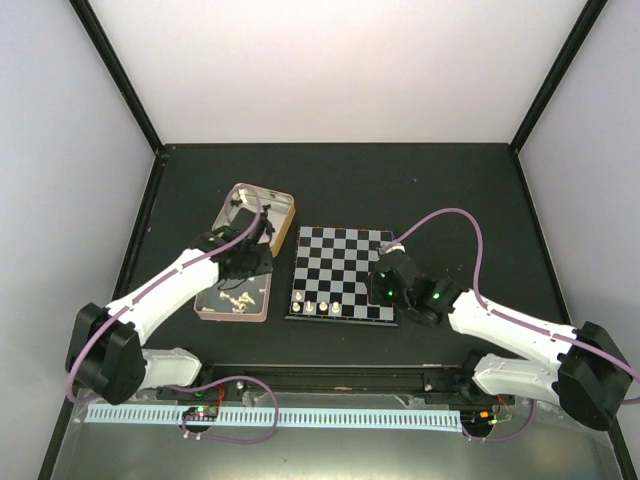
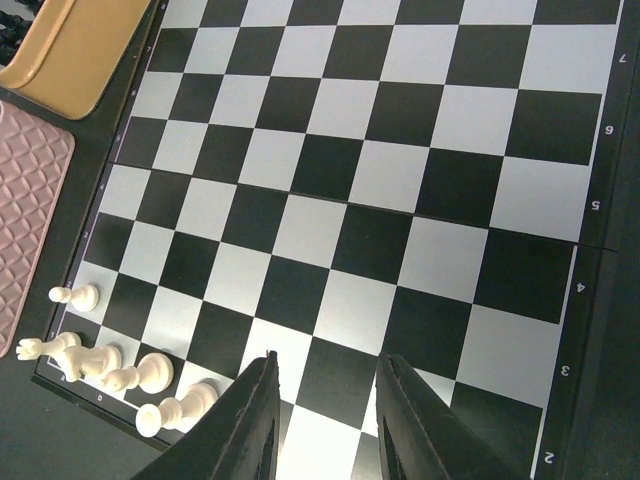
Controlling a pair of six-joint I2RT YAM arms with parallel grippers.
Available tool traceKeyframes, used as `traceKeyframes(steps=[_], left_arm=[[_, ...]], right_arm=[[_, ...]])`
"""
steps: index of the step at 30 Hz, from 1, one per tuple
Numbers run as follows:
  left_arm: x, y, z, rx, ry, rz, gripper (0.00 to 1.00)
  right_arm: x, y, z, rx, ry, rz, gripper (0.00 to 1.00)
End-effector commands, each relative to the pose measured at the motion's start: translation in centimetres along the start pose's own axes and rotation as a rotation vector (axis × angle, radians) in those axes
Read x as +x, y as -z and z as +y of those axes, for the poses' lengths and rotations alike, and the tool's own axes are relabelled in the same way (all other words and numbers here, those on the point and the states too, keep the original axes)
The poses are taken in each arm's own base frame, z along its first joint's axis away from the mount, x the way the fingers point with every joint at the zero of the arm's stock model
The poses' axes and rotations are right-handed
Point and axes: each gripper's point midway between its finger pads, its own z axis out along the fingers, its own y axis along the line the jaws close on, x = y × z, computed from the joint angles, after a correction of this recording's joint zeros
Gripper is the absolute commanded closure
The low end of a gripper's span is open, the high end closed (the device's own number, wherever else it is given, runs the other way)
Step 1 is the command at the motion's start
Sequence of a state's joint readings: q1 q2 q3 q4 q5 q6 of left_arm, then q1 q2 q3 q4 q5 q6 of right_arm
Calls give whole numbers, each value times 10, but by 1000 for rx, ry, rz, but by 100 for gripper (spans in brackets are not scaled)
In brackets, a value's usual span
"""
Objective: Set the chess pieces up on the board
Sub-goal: Pick up the chess piece from the storage box.
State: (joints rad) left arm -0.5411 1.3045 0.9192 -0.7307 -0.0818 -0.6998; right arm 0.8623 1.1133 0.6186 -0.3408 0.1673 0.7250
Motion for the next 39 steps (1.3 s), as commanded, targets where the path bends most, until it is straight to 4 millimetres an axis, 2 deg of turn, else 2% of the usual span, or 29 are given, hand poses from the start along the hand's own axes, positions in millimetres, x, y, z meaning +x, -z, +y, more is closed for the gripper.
traceKeyframes(steps=[1,3,6,10,16,23,30,34,39], left_arm=[[-15,-1,39,-46,118,-72,60],[-18,-5,51,-65,135,-71,62],[-17,-17,58,-96,128,-33,64],[-13,-35,66,-130,136,8,65],[-8,-55,70,-152,143,57,74],[-7,-63,72,-169,127,81,80],[0,-67,74,-169,119,107,81],[0,-67,74,-168,117,106,90],[-2,-64,73,-164,104,100,95]], right_arm=[[-16,7,6,-8,-32,-44,73],[-16,5,7,-10,-38,-43,73],[-15,2,7,-8,-41,-39,73],[-13,-2,8,-7,-32,-29,73],[-13,-6,7,3,-13,-28,73],[-13,-12,9,2,3,-20,73],[-14,-15,13,-7,17,-17,73],[-14,-16,14,-11,19,-17,73],[-15,-15,14,-8,19,-22,73]])
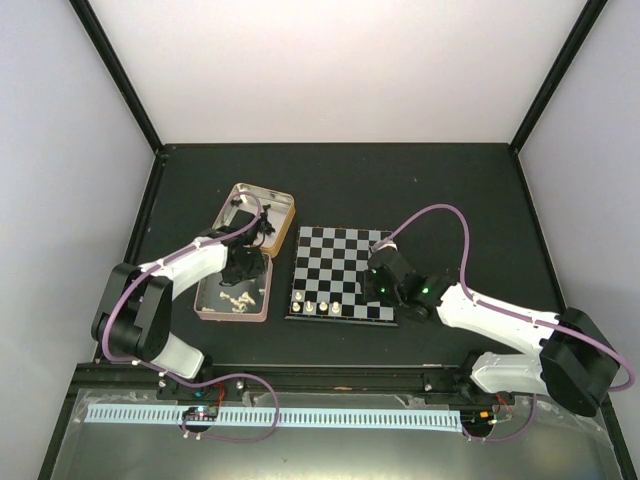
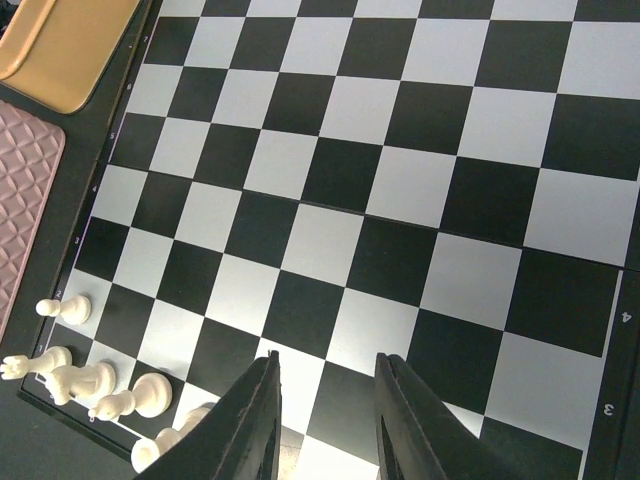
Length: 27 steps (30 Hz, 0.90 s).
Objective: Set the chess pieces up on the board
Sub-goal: Pick up the chess piece from the storage box, then place the chess piece on the chessboard.
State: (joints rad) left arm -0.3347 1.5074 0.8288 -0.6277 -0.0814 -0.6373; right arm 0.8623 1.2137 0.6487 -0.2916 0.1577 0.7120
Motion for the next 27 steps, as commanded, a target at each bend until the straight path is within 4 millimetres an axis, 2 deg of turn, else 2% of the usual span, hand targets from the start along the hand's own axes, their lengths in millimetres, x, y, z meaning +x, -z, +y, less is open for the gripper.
traceKeyframes(steps=[1,7,13,16,21,27], left_arm=[[-6,5,-4,23,-14,-16,95],[-4,28,-9,58,-41,-23,95],[-5,60,-33,147,-66,-42,95],[-1,74,-52,204,-100,-51,95],[15,92,-96,295,-211,-30,95],[49,80,-135,292,-371,66,95]], right_arm=[[-14,3,6,-13,3,-45,73],[-15,5,5,-18,-22,-60,73],[-16,5,9,-36,-29,-64,74],[-17,6,7,-31,-33,-75,74],[-17,8,1,-18,-50,-95,74],[-16,9,-3,-8,-58,-103,74]])
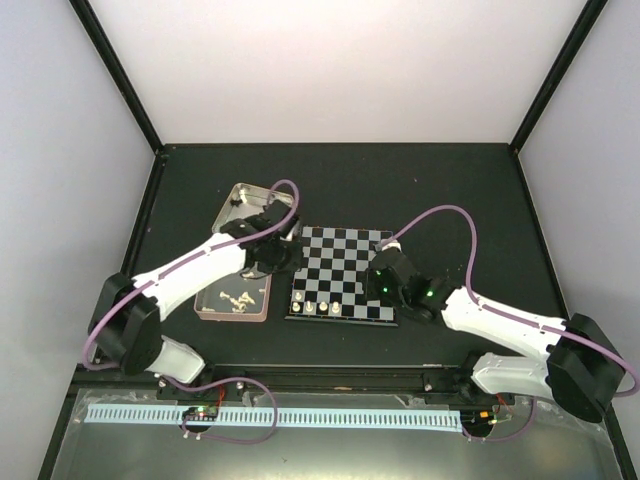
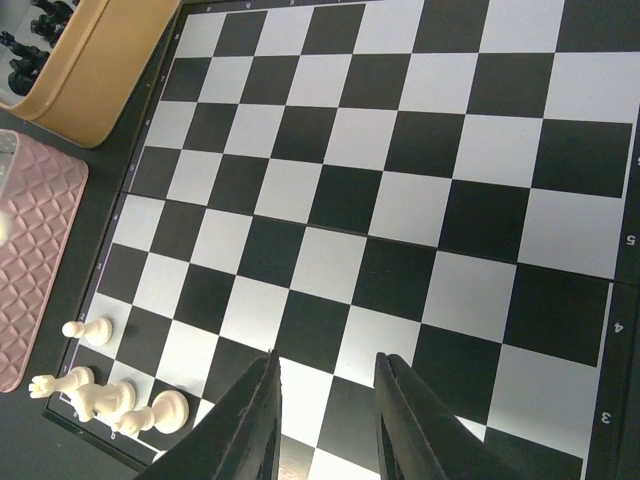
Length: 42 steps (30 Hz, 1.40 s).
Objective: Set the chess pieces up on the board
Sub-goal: Place the chess piece on the chessboard.
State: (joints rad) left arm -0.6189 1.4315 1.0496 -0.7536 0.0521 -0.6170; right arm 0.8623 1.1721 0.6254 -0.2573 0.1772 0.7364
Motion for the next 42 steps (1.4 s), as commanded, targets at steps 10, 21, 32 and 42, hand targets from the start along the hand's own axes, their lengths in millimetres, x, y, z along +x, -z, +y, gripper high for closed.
traceKeyframes(steps=[10,21,32,42], left_arm=[[44,-36,-44,12,-180,217,95],[54,-54,-40,-12,-216,284,93],[59,-60,-34,-40,-214,305,88],[57,-59,-35,-37,-218,299,80]], right_arm=[[-9,3,-5,20,-20,-59,73],[-11,3,-5,23,-10,-61,73],[-11,2,-5,26,-3,-58,73],[-10,2,-5,25,-4,-55,73]])
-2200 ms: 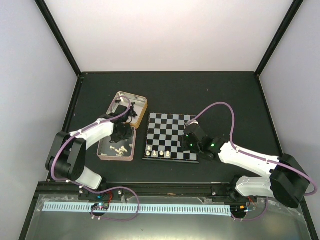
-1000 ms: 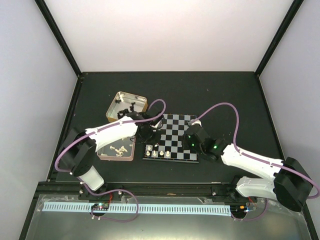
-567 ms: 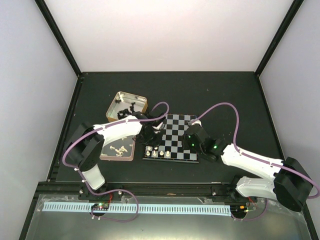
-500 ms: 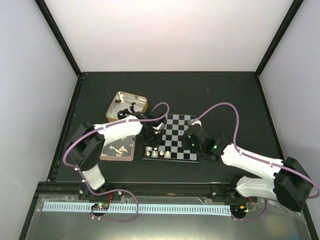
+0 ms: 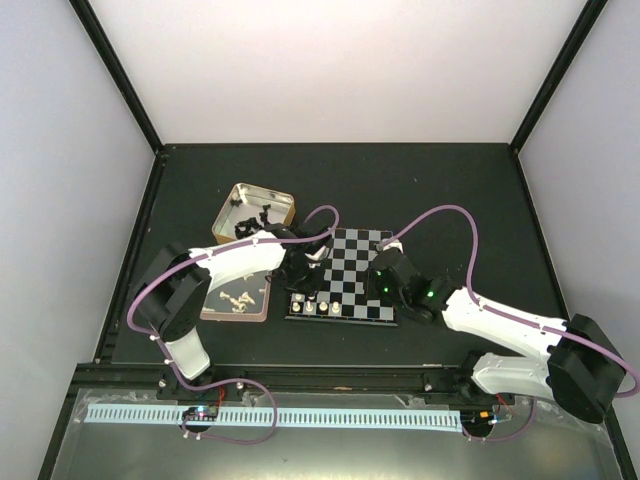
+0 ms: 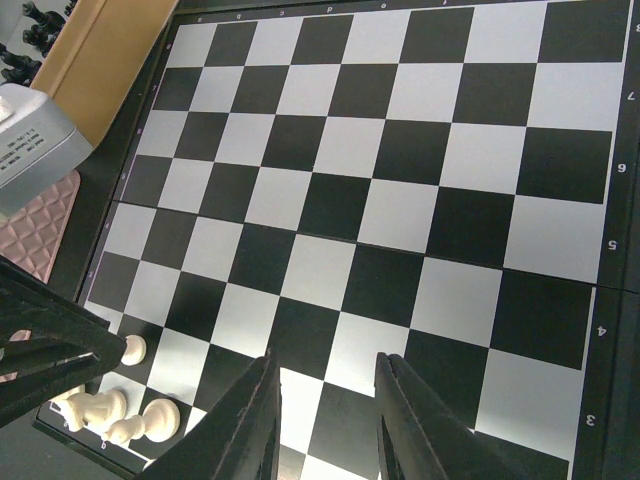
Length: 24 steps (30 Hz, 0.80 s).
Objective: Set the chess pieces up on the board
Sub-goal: Place the chess piece on the chessboard, then pick up the chess piece from the storage box.
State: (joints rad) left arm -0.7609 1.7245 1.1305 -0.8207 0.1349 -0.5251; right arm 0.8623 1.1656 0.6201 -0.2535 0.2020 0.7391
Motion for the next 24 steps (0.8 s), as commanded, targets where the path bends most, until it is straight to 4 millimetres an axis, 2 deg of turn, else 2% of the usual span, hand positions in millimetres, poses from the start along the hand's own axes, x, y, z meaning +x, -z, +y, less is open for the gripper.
traceKeyframes(steps=[1,5,8,12,18,24], left_arm=[[-7,9,-8,11,-18,-17,80],[-11,17,-10,17,-19,-44,76],[-19,33,-8,6,-14,-102,64],[-33,56,4,-39,25,-210,50],[-41,78,45,-113,149,-331,40],[-38,90,98,-159,290,-380,44]], right_arm=[[-8,1,-1,7,-1,-36,73],[-8,1,-1,5,-3,-37,73],[-8,2,-1,6,-2,-37,73],[-8,2,-1,7,-3,-38,73],[-7,1,-2,12,-1,-37,73],[-6,0,-3,15,4,-32,73]])
